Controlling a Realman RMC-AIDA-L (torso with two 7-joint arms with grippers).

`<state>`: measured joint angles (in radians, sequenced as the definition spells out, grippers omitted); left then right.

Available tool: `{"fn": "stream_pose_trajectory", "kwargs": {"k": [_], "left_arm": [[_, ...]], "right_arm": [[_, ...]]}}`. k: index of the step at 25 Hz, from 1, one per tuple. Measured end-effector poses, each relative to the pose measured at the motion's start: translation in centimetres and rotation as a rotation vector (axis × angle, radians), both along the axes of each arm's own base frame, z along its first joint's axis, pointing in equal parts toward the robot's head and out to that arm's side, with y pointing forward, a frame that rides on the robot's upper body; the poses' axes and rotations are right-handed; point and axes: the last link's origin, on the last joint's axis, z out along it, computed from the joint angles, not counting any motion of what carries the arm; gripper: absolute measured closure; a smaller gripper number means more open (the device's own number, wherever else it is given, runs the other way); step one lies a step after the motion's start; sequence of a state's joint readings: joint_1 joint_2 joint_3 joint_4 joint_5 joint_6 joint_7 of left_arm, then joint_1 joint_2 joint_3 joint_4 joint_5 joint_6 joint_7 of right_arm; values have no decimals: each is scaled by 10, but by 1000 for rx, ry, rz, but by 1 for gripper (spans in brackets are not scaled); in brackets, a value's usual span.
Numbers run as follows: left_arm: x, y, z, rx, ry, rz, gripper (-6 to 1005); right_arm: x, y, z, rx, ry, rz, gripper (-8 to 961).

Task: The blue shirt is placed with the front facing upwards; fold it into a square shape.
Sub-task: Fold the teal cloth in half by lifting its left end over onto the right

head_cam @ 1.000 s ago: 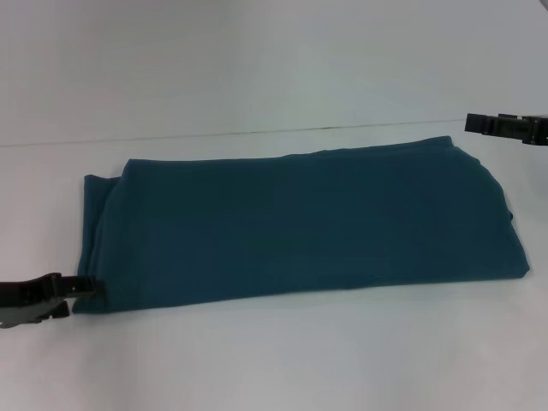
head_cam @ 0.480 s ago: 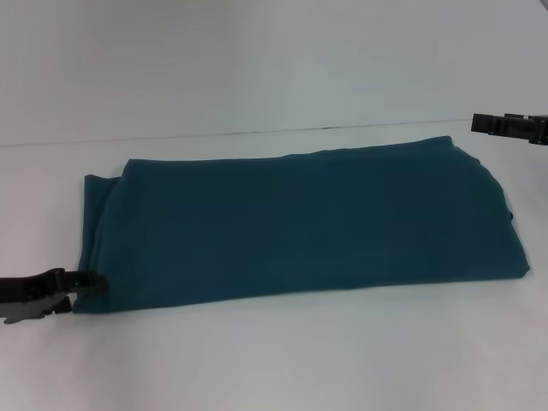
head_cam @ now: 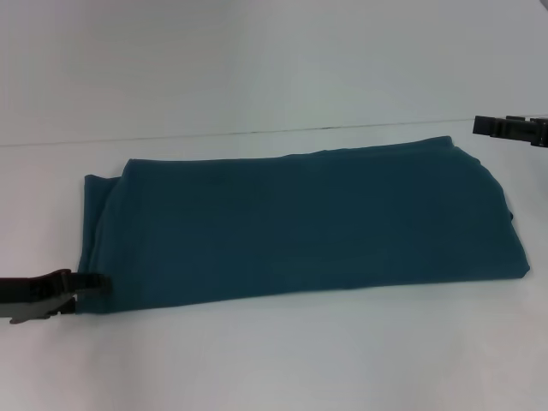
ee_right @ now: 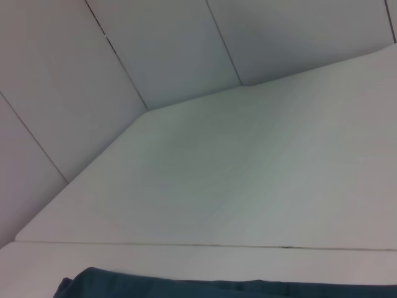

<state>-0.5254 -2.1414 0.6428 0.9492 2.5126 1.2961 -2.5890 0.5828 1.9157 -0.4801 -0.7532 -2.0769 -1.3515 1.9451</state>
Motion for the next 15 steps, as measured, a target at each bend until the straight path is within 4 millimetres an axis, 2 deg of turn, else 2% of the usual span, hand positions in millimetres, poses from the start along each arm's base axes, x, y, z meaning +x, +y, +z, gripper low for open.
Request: {"fn": "stream_pose_trajectory", "kwargs": {"k": [15], "left_arm": [[20,13,-7,-22,-5,-61,242]], "right_arm": [[-1,1,5,13,-11,5,52]]}}
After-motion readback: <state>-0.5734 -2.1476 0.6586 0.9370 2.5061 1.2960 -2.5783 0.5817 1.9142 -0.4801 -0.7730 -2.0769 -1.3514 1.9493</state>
